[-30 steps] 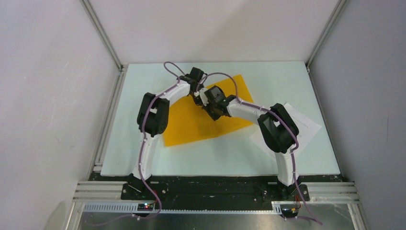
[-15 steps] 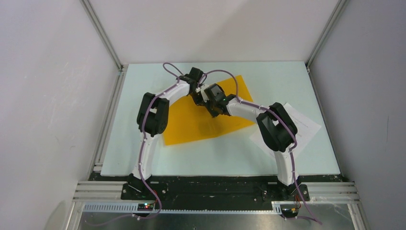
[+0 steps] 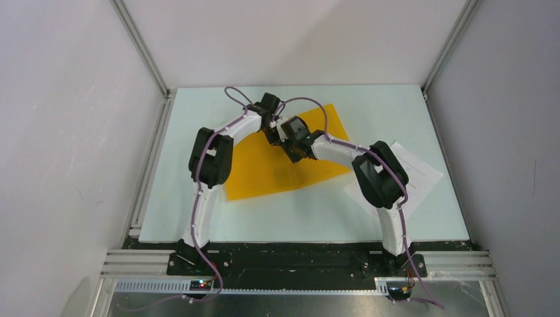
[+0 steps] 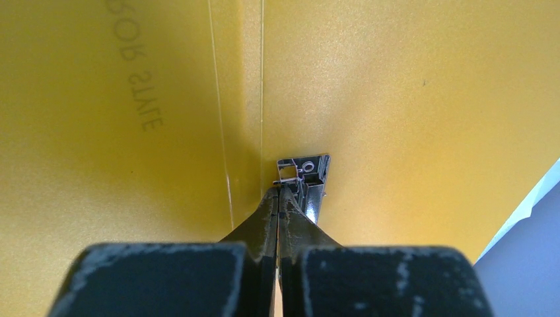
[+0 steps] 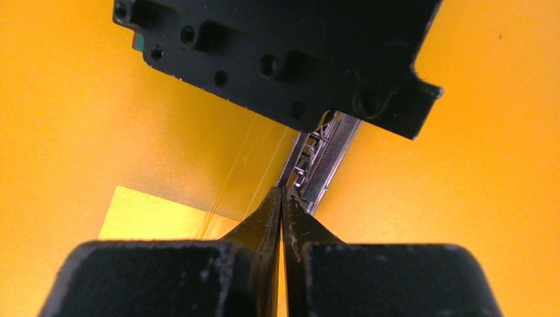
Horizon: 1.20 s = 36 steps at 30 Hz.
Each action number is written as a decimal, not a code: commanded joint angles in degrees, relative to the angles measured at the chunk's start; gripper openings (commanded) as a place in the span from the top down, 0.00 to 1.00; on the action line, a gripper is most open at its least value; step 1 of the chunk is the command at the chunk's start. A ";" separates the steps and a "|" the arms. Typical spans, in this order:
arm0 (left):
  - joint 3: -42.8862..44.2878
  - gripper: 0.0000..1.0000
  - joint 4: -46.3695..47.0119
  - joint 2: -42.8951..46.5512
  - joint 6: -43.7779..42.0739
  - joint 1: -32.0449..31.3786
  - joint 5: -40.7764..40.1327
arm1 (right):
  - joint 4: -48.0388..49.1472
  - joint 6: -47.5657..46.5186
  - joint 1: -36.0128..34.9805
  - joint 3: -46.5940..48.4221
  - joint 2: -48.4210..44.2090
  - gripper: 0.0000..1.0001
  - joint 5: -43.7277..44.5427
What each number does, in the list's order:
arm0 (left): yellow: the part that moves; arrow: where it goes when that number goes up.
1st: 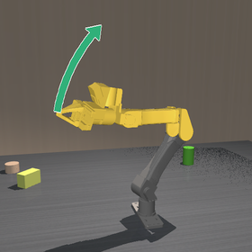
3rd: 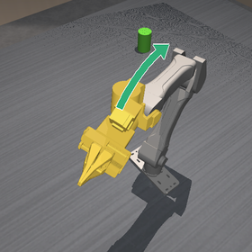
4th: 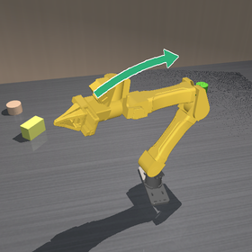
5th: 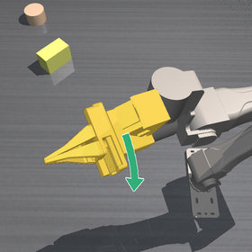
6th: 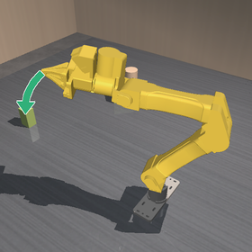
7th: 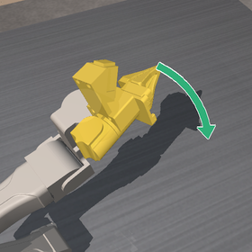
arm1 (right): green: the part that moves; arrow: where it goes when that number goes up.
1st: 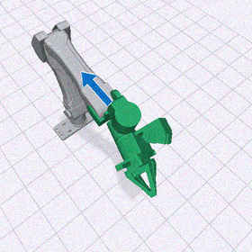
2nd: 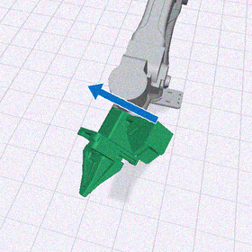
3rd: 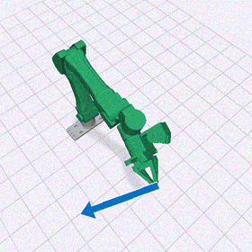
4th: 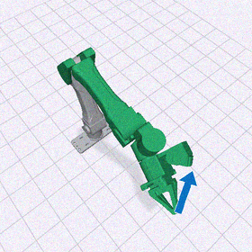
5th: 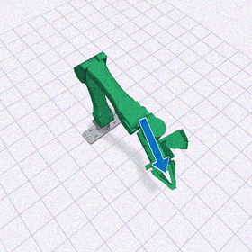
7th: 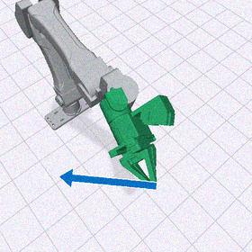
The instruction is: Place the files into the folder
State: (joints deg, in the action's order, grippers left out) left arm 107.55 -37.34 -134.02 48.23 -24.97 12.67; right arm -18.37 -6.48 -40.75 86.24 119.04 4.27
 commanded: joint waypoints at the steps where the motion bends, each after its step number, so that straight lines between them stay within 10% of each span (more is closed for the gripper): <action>1: -1.30 1.00 -0.25 -1.59 1.30 -0.54 -0.98 | -0.71 0.86 -0.65 2.23 0.52 0.96 -0.65; 36: -1.40 1.00 -0.26 -1.70 1.57 -0.35 -0.55 | -6.23 0.70 -1.62 -1.38 5.81 0.88 4.98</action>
State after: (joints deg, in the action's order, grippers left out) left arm 107.55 -37.12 -134.21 49.19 -24.84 13.21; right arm -19.77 -5.54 -41.87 86.26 120.05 7.53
